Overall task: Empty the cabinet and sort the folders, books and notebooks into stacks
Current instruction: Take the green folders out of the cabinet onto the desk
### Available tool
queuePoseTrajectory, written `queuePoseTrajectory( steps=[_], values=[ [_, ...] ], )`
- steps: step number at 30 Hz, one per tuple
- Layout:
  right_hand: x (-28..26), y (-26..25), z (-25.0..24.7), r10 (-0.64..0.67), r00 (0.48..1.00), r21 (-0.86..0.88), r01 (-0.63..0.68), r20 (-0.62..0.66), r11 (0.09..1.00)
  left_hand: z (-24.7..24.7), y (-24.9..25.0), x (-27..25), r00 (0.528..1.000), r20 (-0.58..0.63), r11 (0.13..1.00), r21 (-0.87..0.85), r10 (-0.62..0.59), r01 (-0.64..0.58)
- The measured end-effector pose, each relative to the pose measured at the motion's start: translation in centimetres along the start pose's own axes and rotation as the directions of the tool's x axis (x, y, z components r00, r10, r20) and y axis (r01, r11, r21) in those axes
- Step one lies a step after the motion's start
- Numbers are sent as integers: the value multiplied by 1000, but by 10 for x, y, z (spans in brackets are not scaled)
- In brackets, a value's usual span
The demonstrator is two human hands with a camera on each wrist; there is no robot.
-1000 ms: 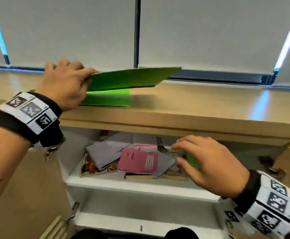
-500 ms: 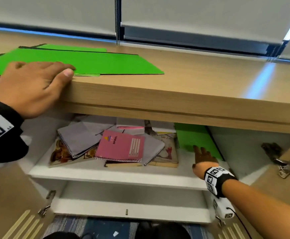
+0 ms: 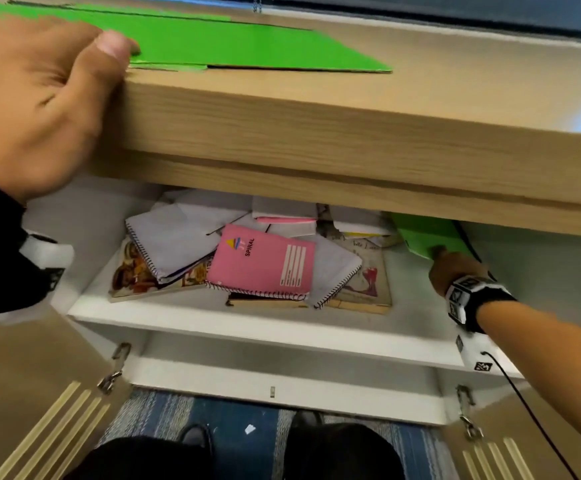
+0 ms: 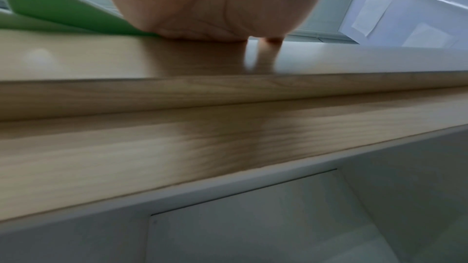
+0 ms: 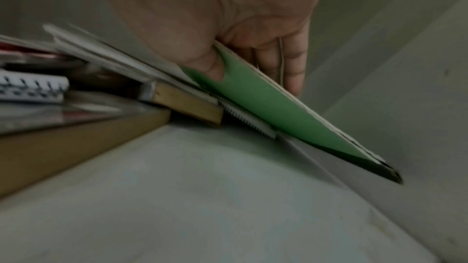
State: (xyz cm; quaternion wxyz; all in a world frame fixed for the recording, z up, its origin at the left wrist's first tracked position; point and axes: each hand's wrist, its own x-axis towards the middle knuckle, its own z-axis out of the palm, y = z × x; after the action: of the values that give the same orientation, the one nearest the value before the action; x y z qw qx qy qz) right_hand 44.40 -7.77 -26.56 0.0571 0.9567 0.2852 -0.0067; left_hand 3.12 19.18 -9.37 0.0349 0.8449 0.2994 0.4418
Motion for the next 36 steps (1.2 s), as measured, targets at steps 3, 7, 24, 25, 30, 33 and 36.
queuePoseTrajectory(
  steps=[3,7,24,25,30,33,36],
  values=[
    [-18,2,-20,-43,994,-3,43,-100,999,-9,23,2,999,-9,998,43,38,-37],
    [-64,-2,-60,-128,970,-12,128,-208,992,-25,45,-4,993,82,978,188,80,-95],
    [-241,0,-148,-459,843,-270,389,-279,881,-62,78,-23,921,379,947,318,-91,-38],
    [-252,1,-155,-468,839,-262,402,-279,877,-64,80,-24,923,377,946,322,-82,-48],
    [-297,7,-188,-530,789,-262,465,-312,846,-67,84,-27,920,389,943,322,-56,-79],
    [-320,16,-213,-578,744,-237,528,-334,816,-66,88,-26,911,410,942,319,-35,-107],
    [-340,26,-249,-596,707,-36,632,-381,774,-68,89,-24,902,430,953,284,-25,-109]
  ],
)
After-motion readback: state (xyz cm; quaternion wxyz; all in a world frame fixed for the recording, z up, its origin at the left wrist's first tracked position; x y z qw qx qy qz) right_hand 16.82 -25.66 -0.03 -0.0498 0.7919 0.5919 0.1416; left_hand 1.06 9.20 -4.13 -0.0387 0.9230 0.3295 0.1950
